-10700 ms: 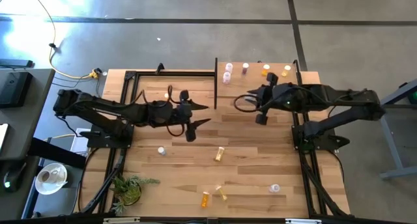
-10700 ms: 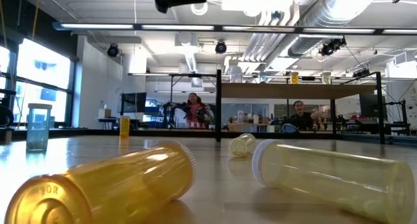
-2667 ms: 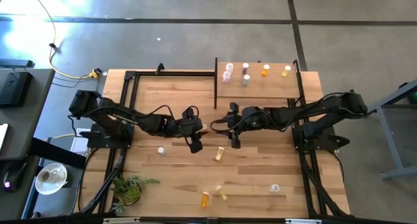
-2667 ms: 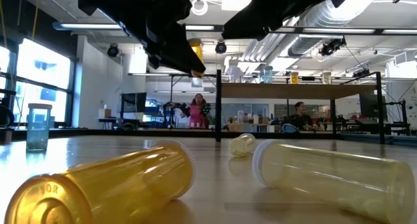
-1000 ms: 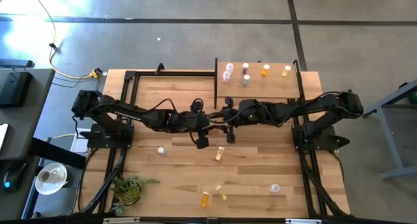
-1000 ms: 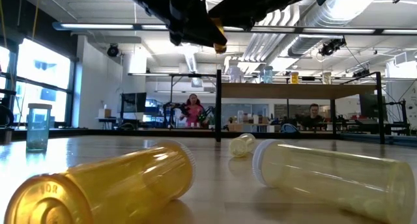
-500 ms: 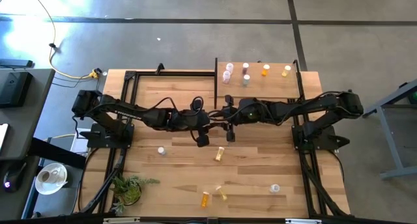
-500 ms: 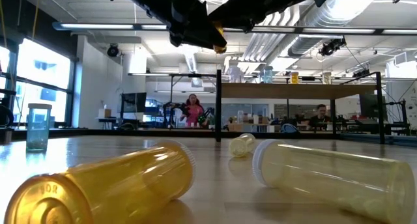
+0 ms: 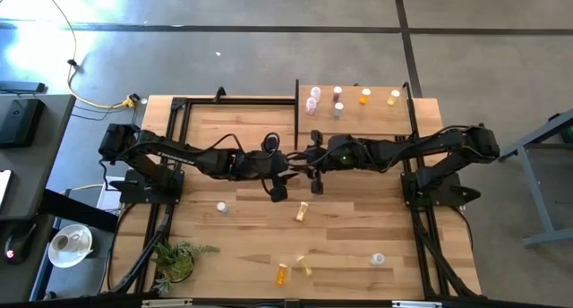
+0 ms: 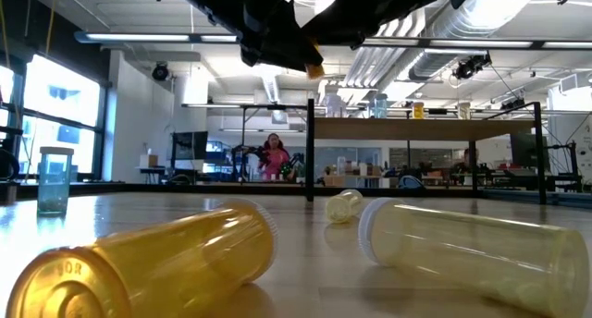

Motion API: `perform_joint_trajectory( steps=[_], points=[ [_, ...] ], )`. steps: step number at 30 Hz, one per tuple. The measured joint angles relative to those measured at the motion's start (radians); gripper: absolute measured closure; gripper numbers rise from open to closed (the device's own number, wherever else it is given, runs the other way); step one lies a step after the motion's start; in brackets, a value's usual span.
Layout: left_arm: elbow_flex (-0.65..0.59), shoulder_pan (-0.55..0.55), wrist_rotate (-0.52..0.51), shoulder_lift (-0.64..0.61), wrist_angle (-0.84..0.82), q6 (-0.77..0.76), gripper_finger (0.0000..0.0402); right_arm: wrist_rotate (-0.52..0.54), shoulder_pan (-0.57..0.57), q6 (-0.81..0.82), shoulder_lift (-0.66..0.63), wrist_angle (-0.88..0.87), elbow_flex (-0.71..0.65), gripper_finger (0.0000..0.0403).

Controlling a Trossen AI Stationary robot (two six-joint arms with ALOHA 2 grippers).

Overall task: Pick and place medicine bottles onto shelf by color
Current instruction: Put the top orange pill bottle on the shelf aligned with the other orange pill bottle

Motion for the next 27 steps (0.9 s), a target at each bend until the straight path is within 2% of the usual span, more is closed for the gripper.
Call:
perform_joint_trajectory(
  steps=[9,16,23,27],
  points=[
    [0.000,0.000,0.000,-0.044,-0.037,0.029,0.0222,0.144,-0.001,-0.025,-0.139,-0.091,0.000,0.0288],
    [0.000,0.000,0.001,-0.063,-0.051,0.036,0.0224,0.145,-0.020,-0.073,-0.275,-0.164,0.000,0.0289],
    [0.000,0.000,0.000,-0.068,-0.062,0.036,0.0224,0.223,-0.068,-0.104,-0.409,-0.252,-0.004,0.0289],
    [0.000,0.000,0.001,-0.068,-0.064,0.035,0.0225,0.233,-0.119,-0.103,-0.490,-0.269,-0.051,0.0289]
  ],
)
